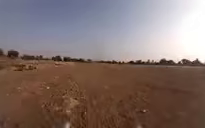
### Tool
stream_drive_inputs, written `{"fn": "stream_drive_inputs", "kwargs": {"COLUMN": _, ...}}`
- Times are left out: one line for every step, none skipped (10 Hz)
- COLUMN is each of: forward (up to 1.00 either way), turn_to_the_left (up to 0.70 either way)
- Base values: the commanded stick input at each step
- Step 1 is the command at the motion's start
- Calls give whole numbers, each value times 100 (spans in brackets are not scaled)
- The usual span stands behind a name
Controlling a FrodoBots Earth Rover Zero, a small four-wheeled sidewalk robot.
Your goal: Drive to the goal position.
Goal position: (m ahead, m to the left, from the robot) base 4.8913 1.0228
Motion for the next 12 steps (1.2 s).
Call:
{"fn": "stream_drive_inputs", "kwargs": {"forward": 50, "turn_to_the_left": 0}}
{"fn": "stream_drive_inputs", "kwargs": {"forward": 50, "turn_to_the_left": 0}}
{"fn": "stream_drive_inputs", "kwargs": {"forward": 50, "turn_to_the_left": 0}}
{"fn": "stream_drive_inputs", "kwargs": {"forward": 50, "turn_to_the_left": 0}}
{"fn": "stream_drive_inputs", "kwargs": {"forward": 50, "turn_to_the_left": 0}}
{"fn": "stream_drive_inputs", "kwargs": {"forward": 50, "turn_to_the_left": 0}}
{"fn": "stream_drive_inputs", "kwargs": {"forward": 50, "turn_to_the_left": 0}}
{"fn": "stream_drive_inputs", "kwargs": {"forward": 50, "turn_to_the_left": 0}}
{"fn": "stream_drive_inputs", "kwargs": {"forward": 50, "turn_to_the_left": 0}}
{"fn": "stream_drive_inputs", "kwargs": {"forward": 50, "turn_to_the_left": 37}}
{"fn": "stream_drive_inputs", "kwargs": {"forward": 50, "turn_to_the_left": 50}}
{"fn": "stream_drive_inputs", "kwargs": {"forward": 50, "turn_to_the_left": 25}}
